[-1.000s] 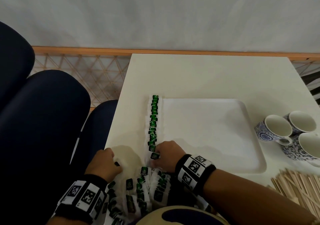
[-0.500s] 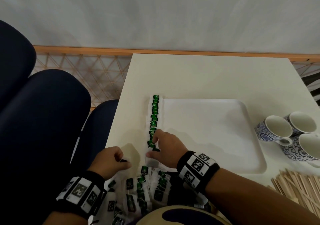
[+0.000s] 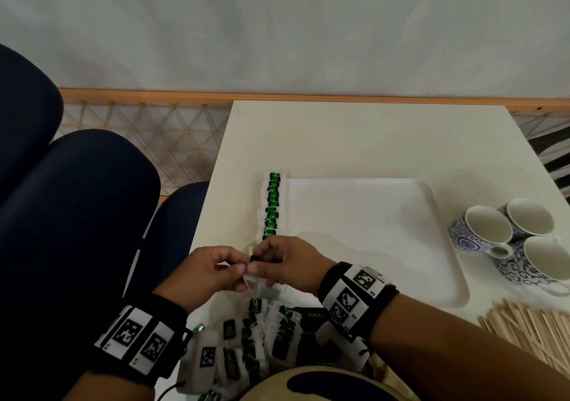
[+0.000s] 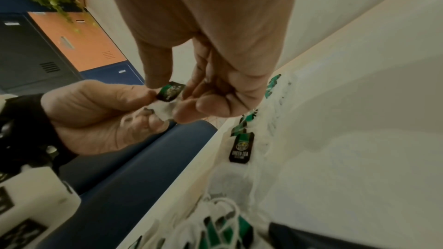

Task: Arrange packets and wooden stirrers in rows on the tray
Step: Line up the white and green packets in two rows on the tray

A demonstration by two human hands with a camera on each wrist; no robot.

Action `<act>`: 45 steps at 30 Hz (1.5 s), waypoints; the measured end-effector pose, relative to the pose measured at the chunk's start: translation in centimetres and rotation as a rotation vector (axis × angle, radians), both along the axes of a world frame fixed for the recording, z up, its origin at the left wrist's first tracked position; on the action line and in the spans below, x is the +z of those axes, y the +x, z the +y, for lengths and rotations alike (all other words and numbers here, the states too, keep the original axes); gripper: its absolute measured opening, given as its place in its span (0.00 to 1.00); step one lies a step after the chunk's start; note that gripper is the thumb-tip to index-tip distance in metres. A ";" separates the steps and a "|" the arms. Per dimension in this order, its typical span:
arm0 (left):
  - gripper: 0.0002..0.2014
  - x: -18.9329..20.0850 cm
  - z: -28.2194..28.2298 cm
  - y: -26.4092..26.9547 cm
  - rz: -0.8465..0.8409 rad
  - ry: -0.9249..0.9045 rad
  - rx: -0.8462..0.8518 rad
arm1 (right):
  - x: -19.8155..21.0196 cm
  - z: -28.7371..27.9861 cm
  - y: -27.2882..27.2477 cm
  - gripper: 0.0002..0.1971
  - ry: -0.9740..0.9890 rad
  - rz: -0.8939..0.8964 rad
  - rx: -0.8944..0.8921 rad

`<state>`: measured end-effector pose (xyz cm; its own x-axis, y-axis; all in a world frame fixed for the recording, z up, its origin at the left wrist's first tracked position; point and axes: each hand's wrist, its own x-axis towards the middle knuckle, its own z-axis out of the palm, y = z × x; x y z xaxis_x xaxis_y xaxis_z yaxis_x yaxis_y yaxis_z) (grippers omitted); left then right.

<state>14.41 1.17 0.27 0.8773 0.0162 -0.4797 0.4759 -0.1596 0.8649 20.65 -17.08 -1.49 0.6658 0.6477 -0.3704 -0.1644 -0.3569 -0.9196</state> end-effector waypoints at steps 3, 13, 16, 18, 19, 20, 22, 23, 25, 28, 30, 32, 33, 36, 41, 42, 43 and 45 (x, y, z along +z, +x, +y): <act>0.08 0.1 -0.1 -0.2 -0.008 -0.017 0.011 | 0.1 -0.2 0.0 0.16 0.036 0.046 0.009; 0.22 -0.3 0.0 -0.5 -0.048 0.038 -0.118 | 0.6 -0.4 0.1 0.05 0.024 -0.037 -0.013; 0.21 -0.6 -0.1 -0.3 -0.048 0.133 -0.110 | 0.1 -0.7 0.4 0.05 -0.125 -0.364 0.003; 0.17 -1.1 0.0 -0.1 -0.058 0.311 -0.128 | -0.1 -1.0 0.7 0.06 -0.152 -0.537 -0.019; 0.13 -1.3 0.1 0.0 -0.064 0.411 -0.149 | -0.1 -1.3 0.9 0.06 -0.142 -0.543 -0.038; 0.10 -1.5 0.1 0.1 -0.066 0.495 -0.174 | -0.1 -1.5 1.1 0.05 -0.129 -0.501 -0.056; 0.07 -1.8 0.2 0.3 -0.067 0.578 -0.221 | -0.5 -2.0 1.5 0.07 -0.162 -0.399 -0.065; 0.06 -1.9 0.2 0.5 -0.061 0.596 -0.242 | -0.8 -2.2 1.5 0.08 -0.216 -0.365 -0.052; 0.05 -2.2 -0.1 0.8 -0.034 0.635 -0.293 | -1.5 -2.5 1.5 0.09 -0.300 -0.296 -0.011; 0.11 -2.6 -1.0 1.4 -0.015 0.686 -0.357 | -2.5 -2.8 0.9 0.06 -0.344 -0.203 -0.006; 0.15 -2.6 -1.9 1.8 -0.059 0.710 -0.425 | -2.8 -3.2 0.8 0.06 -0.359 -0.165 -0.051; 0.18 -2.5 -2.8 2.3 -0.118 0.742 -0.535 | -3.2 -3.7 0.8 0.08 -0.366 -0.123 -0.094; 0.19 -2.4 -3.2 2.5 -0.132 0.760 -0.589 | -3.3 -4.0 0.9 0.09 -0.362 -0.092 -0.113; 0.21 -2.6 -3.9 3.1 -0.131 0.825 -0.696 | -3.7 -4.8 1.0 0.06 -0.338 0.021 -0.140; 0.18 -3.6 -4.2 3.7 -0.117 0.907 -0.720 | -3.9 -5.3 1.0 0.04 -0.279 0.123 -0.138; 0.16 -3.8 -4.2 3.7 -0.110 0.915 -0.717 | -3.8 -5.2 1.0 0.04 -0.271 0.137 -0.133; 0.14 -3.9 -4.1 3.8 -0.098 0.921 -0.714 | -3.8 -5.2 0.9 0.04 -0.266 0.152 -0.128; 0.10 -4.3 -3.9 3.9 -0.079 0.919 -0.708 | -3.9 -5.1 0.7 0.05 -0.271 0.171 -0.108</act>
